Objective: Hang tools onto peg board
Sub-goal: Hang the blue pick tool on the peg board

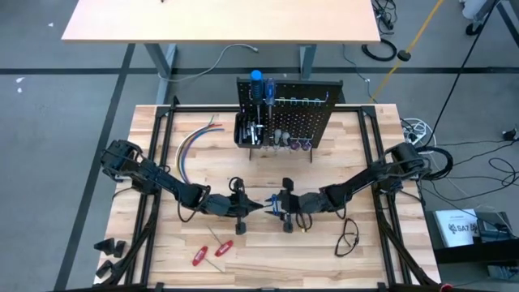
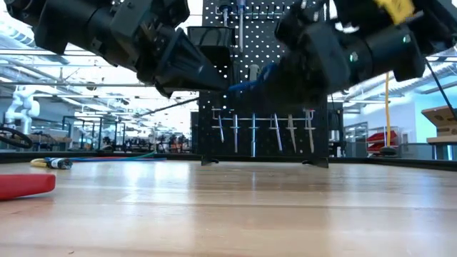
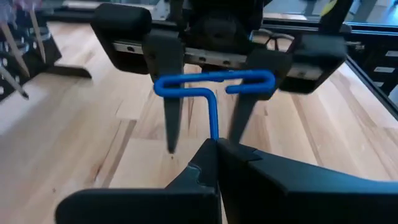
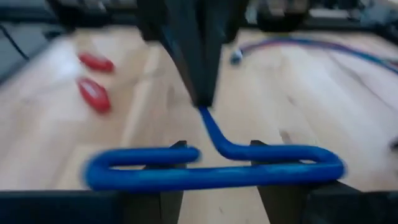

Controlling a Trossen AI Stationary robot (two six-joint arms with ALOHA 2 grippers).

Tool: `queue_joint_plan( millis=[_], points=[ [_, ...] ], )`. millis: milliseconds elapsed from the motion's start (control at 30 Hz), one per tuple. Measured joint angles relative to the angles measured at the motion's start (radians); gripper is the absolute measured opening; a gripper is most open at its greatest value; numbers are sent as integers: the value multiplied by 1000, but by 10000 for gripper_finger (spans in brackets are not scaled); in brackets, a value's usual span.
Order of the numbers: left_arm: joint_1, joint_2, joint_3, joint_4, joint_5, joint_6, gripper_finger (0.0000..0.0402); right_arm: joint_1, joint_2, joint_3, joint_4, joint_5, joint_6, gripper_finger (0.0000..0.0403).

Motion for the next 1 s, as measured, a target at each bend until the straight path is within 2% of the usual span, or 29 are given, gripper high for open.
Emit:
queue_joint_plan(
  millis=[100,333,433,567,600,833,1000],
  points=[
    [-1,-2,0,-1,-1,26,0,7,-16,0,70,-42,-21,169],
    [-2,-2,0,0,-5,34,0,11,-23,0,187,-41,-39,140],
    [-2,-2,0,-2,-6,34,0,11,-23,0,185,-31,-44,102],
    [-2,-2,0,-2,-7,34,0,11,-23,0,178,11,-45,21],
    [-2,-2,0,-3,-7,34,0,11,-23,0,179,14,-48,13],
    [-8,-20,0,-19,-36,55,0,12,-44,0,180,7,-39,6],
    [-32,-113,1,-109,-106,126,0,28,-151,0,106,22,-30,4]
  ],
)
